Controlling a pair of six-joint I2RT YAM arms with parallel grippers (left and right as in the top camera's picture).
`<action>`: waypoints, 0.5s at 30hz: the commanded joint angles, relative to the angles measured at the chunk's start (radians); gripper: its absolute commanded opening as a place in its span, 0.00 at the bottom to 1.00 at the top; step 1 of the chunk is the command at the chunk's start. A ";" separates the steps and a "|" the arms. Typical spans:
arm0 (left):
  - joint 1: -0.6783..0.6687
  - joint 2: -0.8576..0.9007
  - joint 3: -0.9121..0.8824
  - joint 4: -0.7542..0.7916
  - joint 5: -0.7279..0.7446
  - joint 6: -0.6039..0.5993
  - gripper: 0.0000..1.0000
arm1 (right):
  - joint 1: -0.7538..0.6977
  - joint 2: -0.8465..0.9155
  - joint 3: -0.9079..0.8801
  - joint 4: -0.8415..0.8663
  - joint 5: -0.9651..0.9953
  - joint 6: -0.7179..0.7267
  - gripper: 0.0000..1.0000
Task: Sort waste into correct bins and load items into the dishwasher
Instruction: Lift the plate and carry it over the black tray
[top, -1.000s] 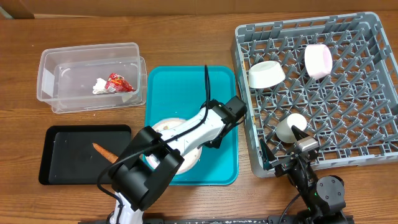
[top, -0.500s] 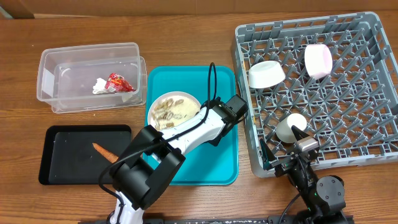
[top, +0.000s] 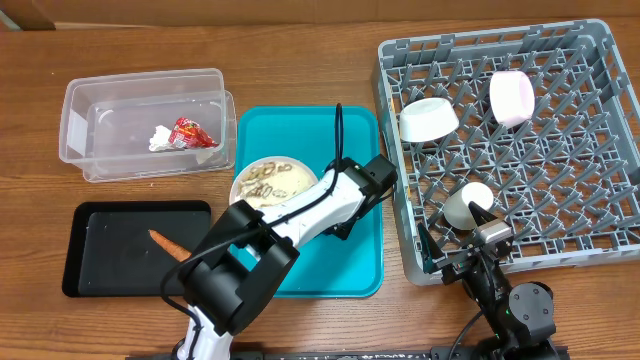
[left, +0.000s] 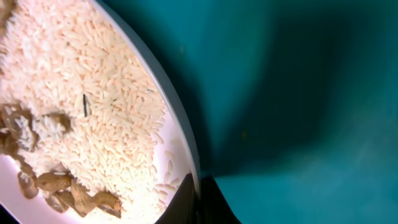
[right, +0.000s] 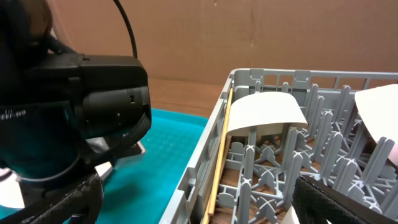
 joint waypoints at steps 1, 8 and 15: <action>-0.008 0.011 0.107 -0.062 0.002 -0.095 0.04 | -0.006 -0.012 -0.004 0.008 -0.006 0.003 1.00; -0.020 0.011 0.237 -0.212 -0.010 -0.198 0.04 | -0.006 -0.012 -0.004 0.008 -0.006 0.003 1.00; -0.001 0.009 0.248 -0.311 -0.007 -0.335 0.04 | -0.006 -0.012 -0.004 0.008 -0.006 0.003 1.00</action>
